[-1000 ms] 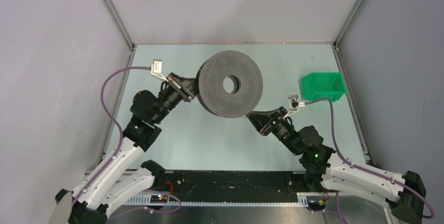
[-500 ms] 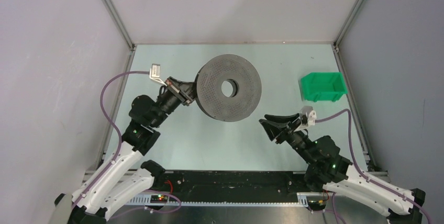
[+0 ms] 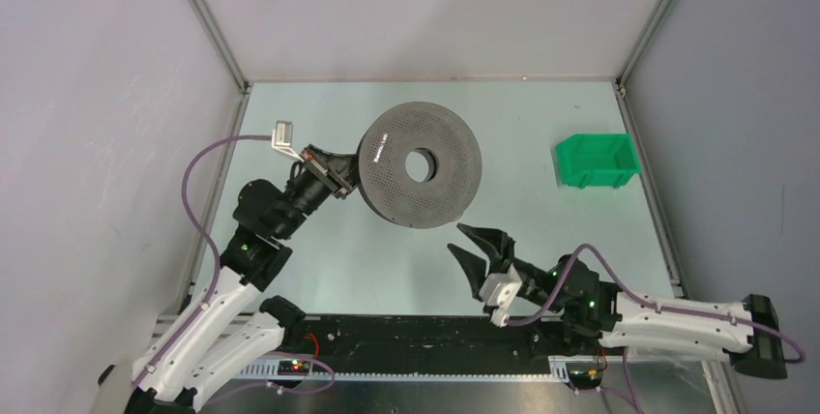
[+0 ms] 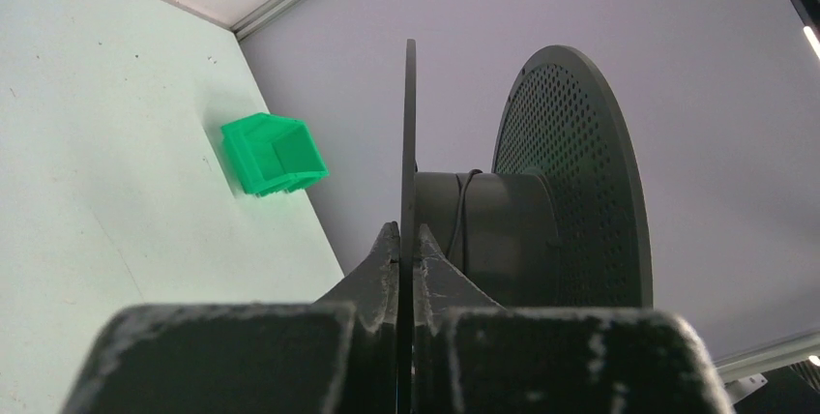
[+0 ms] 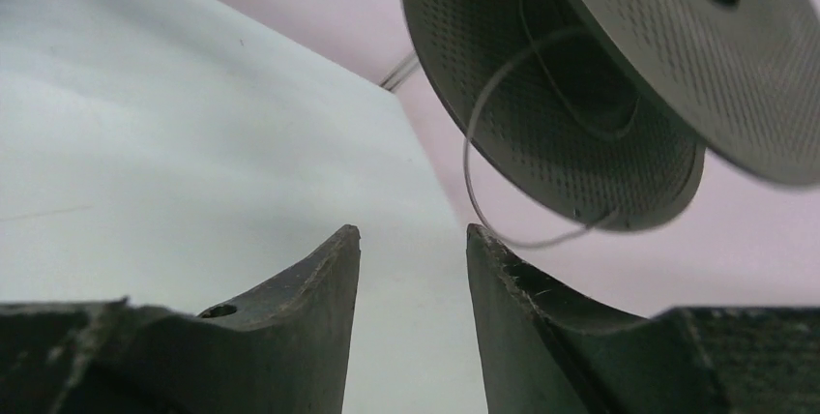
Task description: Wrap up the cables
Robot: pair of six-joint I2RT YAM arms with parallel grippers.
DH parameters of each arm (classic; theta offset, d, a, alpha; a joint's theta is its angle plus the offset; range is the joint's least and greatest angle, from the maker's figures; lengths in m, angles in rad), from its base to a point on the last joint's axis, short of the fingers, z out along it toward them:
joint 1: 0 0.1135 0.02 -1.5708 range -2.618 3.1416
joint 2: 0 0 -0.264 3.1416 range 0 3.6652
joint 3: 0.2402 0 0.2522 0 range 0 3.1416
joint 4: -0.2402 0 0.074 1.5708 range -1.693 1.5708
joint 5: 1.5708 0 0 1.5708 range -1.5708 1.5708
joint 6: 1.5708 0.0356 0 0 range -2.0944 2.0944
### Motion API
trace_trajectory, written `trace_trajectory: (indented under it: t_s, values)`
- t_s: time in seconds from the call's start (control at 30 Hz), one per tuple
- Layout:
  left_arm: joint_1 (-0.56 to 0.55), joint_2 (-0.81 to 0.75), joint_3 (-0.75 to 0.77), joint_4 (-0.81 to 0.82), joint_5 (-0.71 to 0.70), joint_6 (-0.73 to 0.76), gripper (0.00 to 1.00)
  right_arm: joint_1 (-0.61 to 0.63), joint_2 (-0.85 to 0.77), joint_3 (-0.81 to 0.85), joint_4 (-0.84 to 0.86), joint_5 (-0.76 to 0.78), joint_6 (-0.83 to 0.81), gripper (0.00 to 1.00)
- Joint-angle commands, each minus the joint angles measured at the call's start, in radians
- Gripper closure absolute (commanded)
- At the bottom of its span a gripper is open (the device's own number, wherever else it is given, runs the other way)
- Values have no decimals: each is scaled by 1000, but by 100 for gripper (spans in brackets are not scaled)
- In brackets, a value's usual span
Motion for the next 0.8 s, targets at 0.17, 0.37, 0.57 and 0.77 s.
trace_trajectory:
  t_s: [0.17,0.37,0.57,0.77]
  values:
    - [2,-34,-17,44,3,-48,100,214,197,4,395,252,-514,54]
    - [3,-26,-15,44,19,-49,100,215,246,19,417,299,-540,55]
    - [3,-33,-17,43,10,-42,100,203,215,7,345,314,-483,58]
    - [3,-34,-23,41,9,-50,100,199,199,-9,287,325,-447,59]
